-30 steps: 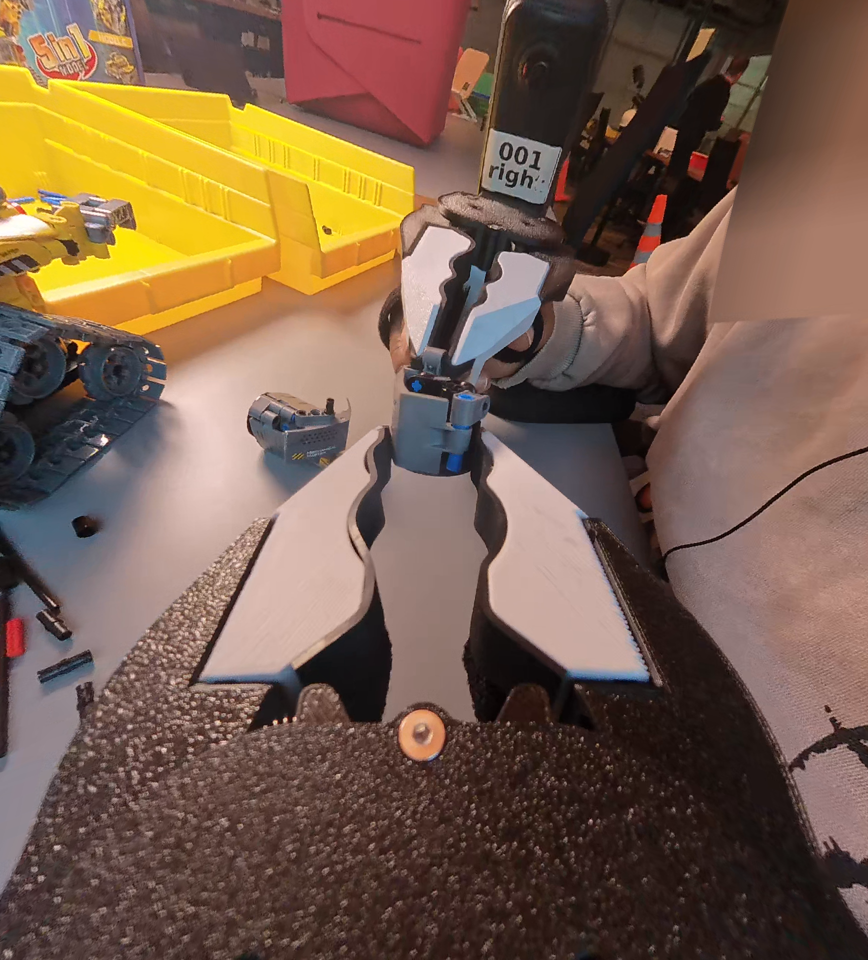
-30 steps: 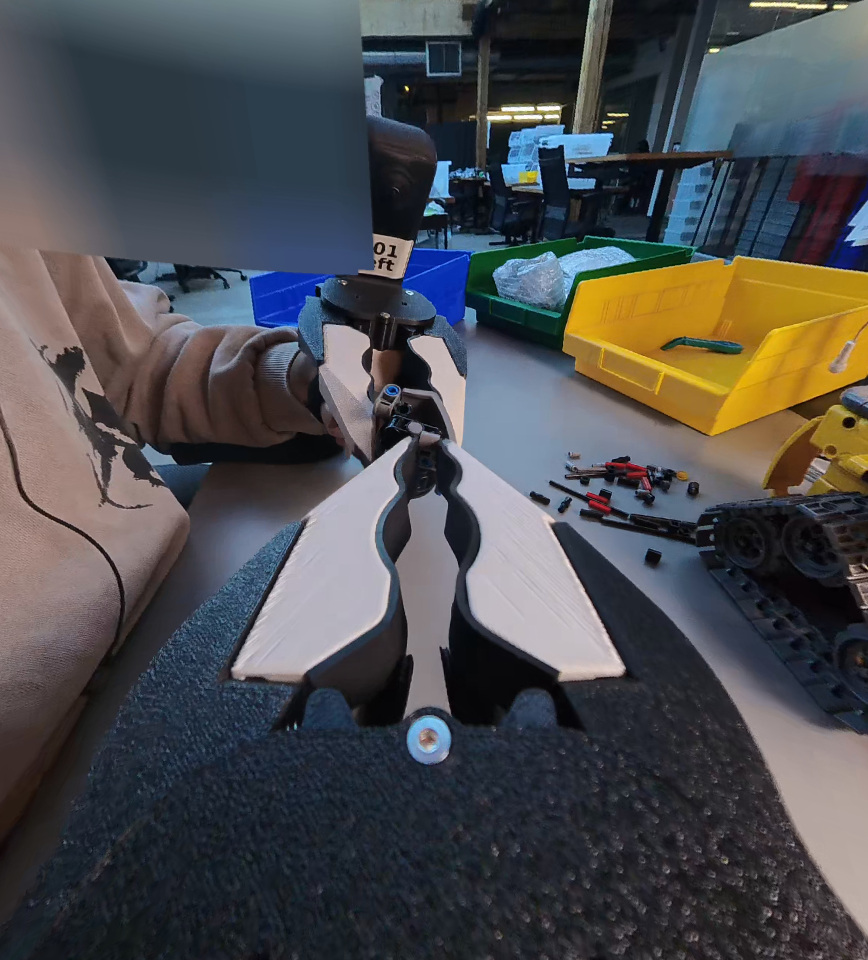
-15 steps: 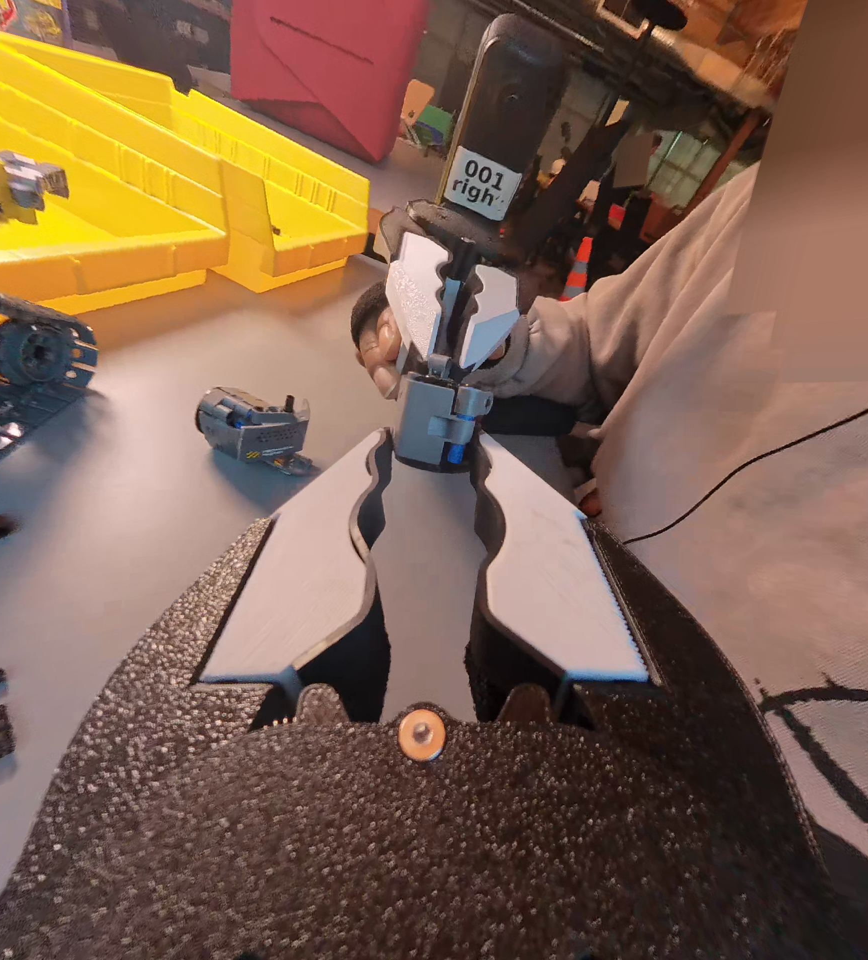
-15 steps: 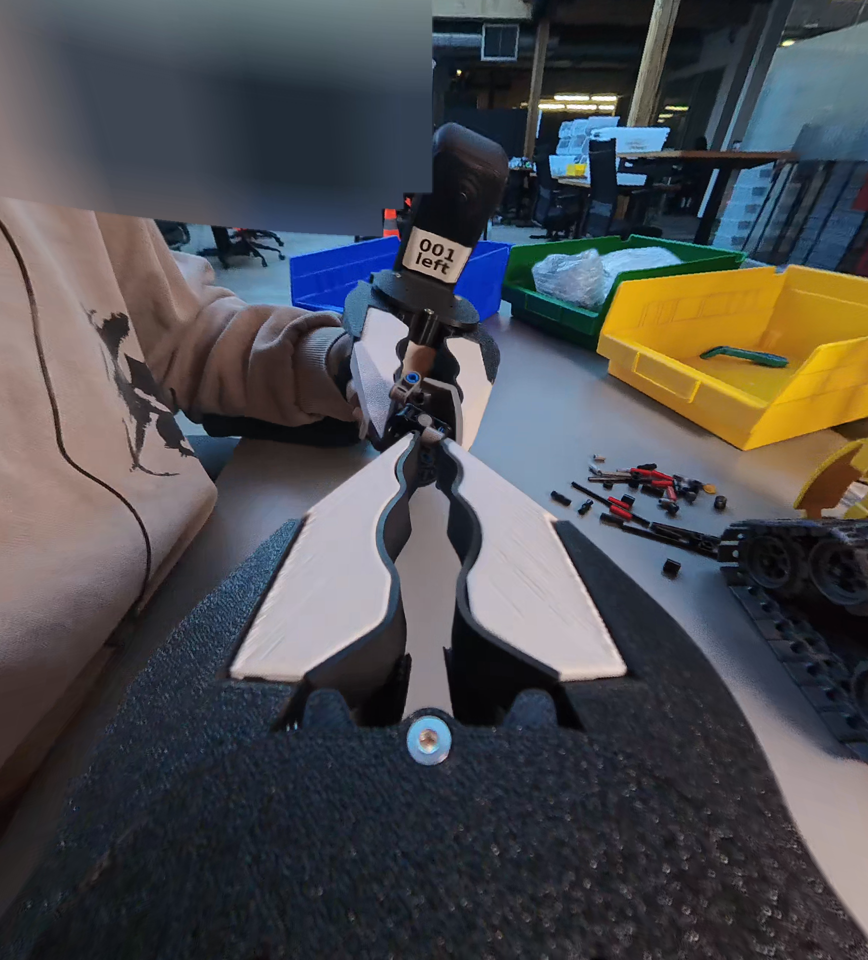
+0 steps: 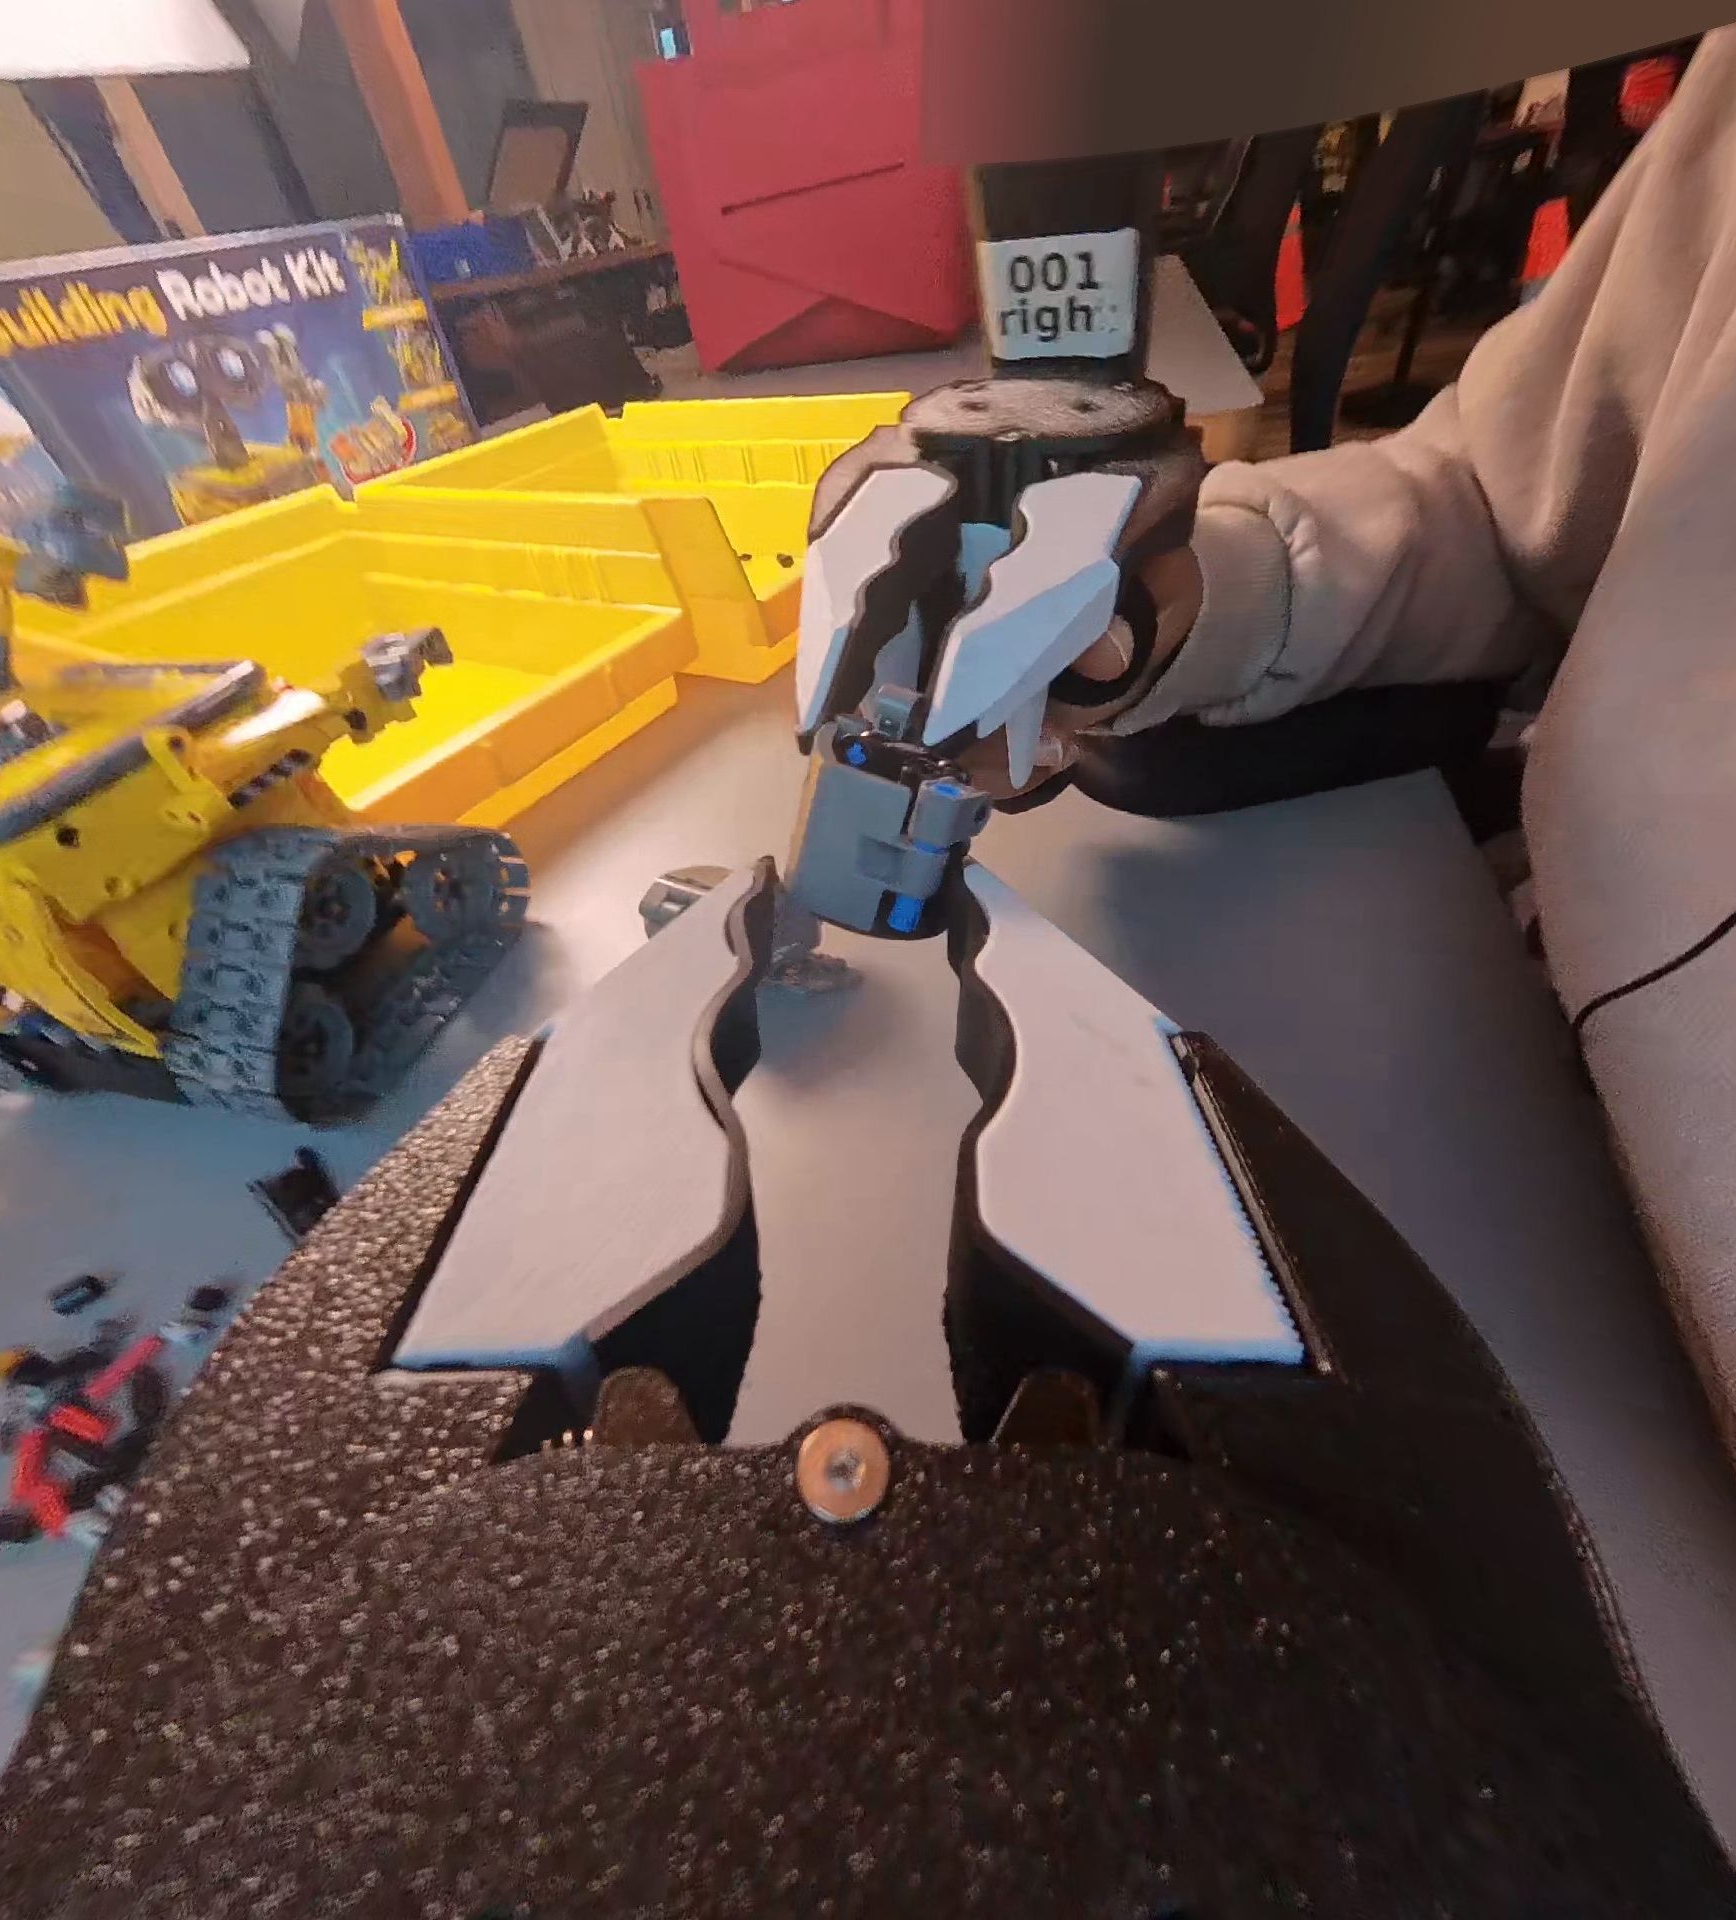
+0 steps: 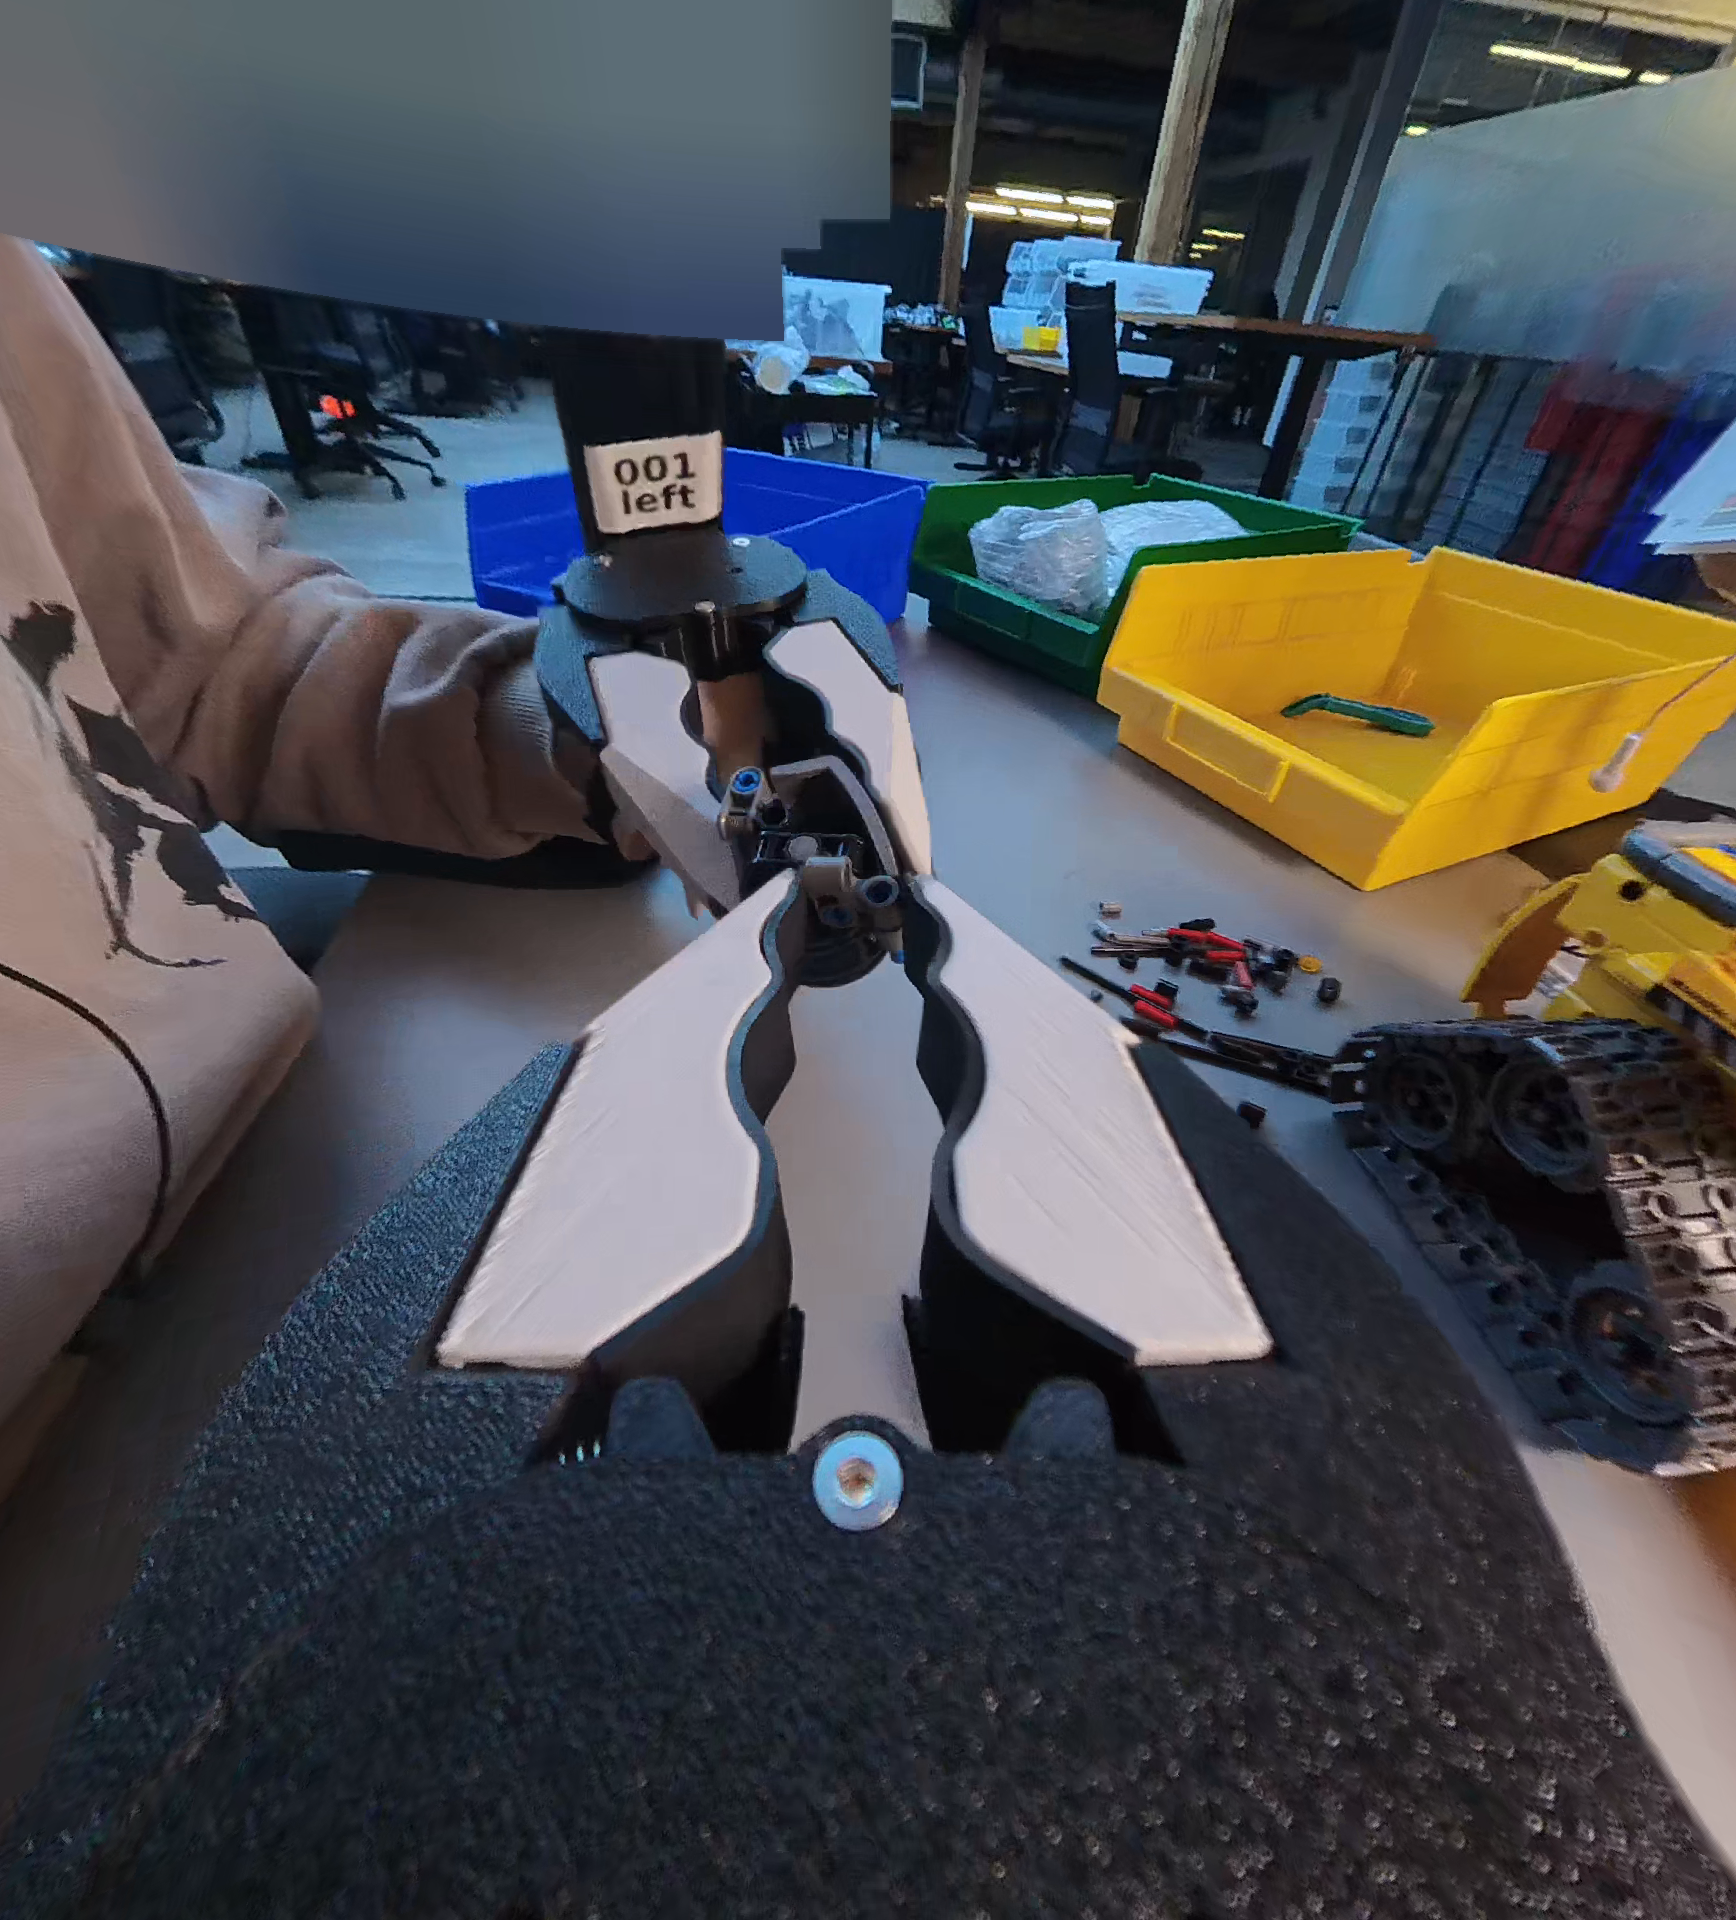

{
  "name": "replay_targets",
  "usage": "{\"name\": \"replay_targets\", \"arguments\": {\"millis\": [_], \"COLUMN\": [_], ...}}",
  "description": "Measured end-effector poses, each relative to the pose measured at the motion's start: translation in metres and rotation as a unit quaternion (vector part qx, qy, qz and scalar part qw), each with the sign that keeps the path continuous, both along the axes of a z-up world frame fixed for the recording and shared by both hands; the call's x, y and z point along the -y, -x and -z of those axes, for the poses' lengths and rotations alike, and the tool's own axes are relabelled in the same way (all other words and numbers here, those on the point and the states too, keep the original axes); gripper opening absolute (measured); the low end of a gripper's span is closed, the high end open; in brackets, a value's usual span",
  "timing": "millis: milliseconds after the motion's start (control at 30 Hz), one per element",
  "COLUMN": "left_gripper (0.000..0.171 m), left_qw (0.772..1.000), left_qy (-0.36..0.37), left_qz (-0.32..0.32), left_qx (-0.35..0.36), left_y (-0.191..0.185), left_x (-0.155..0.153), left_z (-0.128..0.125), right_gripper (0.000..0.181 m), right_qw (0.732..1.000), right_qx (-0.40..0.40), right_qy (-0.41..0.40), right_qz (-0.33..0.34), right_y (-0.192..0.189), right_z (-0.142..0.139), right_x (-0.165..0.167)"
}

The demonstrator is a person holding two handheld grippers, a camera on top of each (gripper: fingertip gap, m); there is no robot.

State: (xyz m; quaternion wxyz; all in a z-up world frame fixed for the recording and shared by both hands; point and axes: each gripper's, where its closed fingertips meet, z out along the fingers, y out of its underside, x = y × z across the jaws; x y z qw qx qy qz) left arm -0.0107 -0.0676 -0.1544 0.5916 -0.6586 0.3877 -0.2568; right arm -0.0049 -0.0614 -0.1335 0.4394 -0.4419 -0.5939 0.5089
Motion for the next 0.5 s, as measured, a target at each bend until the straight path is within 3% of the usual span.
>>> {"name": "replay_targets", "arguments": {"millis": [100,200,267,333,400,500], "left_gripper": [0.053,0.063,0.047,0.037,0.033,0.033], "left_qw": [0.99,0.953,0.932,0.94,0.964,0.996], "left_qy": [0.105,0.226,0.262,0.244,0.186,0.05], "left_qz": [0.014,0.06,0.093,0.102,0.088,0.051], "left_qx": [0.087,0.194,0.232,0.218,0.166,0.054], "left_y": [0.008,0.005,-0.003,-0.006,-0.004,-0.002], "left_x": [-0.004,-0.002,0.002,0.004,0.006,0.009], "left_z": [-0.001,-0.005,-0.009,-0.011,-0.01,-0.011], "right_gripper": [0.016,0.016,0.016,0.016,0.019,0.03], "right_qw": [0.993,0.952,0.906,0.878,0.893,0.97], "right_qx": [-0.017,-0.033,-0.041,-0.063,-0.064,-0.044], "right_qy": [-0.106,-0.286,-0.409,-0.462,-0.438,-0.239], "right_qz": [0.056,0.101,0.101,0.104,0.086,0.021], "right_y": [-0.002,0.0,0.005,0.006,0.005,0.001], "right_z": [-0.004,-0.003,0.003,0.001,0.002,0.001], "right_x": [-0.011,-0.009,0.005,0.015,0.017,0.022]}}
